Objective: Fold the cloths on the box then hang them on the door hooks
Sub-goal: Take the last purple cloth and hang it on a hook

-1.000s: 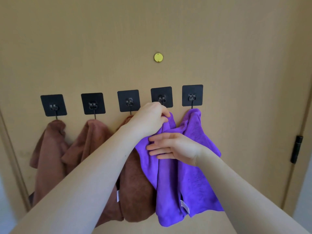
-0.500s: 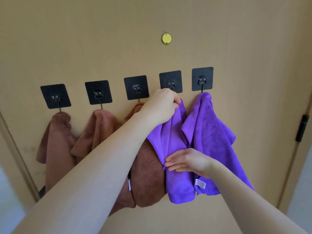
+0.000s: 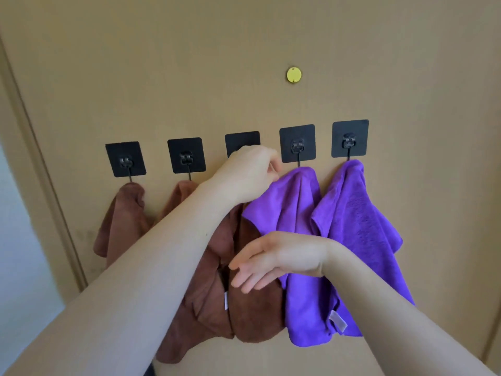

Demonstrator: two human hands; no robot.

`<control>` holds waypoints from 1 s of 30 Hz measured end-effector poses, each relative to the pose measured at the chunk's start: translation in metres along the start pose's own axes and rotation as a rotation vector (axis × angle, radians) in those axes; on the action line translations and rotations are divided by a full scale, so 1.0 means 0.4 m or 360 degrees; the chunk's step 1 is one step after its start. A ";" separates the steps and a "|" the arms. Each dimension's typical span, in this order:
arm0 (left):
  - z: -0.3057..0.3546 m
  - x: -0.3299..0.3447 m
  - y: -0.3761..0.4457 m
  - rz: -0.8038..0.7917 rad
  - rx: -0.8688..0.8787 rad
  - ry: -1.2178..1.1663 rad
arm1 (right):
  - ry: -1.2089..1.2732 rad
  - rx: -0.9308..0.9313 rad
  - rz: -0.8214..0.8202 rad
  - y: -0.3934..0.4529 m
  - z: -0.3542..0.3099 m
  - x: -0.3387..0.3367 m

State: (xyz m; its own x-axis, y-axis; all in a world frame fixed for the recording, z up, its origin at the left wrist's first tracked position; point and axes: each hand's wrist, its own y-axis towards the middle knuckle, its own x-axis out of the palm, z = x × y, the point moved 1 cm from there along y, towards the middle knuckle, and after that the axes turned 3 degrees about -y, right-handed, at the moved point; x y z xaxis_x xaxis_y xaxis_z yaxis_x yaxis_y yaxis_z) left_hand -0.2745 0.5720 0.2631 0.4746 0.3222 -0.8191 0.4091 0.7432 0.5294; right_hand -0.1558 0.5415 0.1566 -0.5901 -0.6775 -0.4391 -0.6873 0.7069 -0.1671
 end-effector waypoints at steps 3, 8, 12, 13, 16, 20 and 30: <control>-0.042 -0.009 -0.016 -0.0072 -0.0075 0.0112 | 0.0290 -0.0214 0.0124 0.023 -0.028 -0.033; -0.064 -0.005 -0.026 0.0073 -0.0140 0.0113 | 0.0410 -0.0210 0.0375 0.095 0.029 -0.043; -0.066 -0.006 -0.031 0.0089 -0.0120 0.0092 | 0.0469 -0.0219 0.0331 0.129 0.093 -0.029; -0.066 -0.005 -0.031 0.0093 -0.0109 0.0093 | 0.0455 -0.0214 0.0319 0.135 0.109 -0.024; -0.067 -0.002 -0.030 0.0092 -0.0084 0.0101 | 0.0397 -0.0178 0.0272 0.155 0.161 -0.006; -0.079 0.001 -0.029 0.0090 -0.0075 0.0073 | 0.0299 0.0044 0.0146 0.170 0.238 0.026; -0.137 -0.051 -0.074 0.0209 0.0015 -0.0080 | -0.0387 0.0505 -0.0276 0.154 0.178 0.110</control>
State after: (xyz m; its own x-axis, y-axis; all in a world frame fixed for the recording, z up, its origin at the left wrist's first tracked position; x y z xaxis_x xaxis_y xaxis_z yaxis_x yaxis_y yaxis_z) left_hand -0.3390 0.5755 0.2522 0.5626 0.3863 -0.7309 0.3484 0.6910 0.6334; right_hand -0.1941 0.5695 0.0642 -0.3343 -0.7508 -0.5697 -0.5807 0.6402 -0.5030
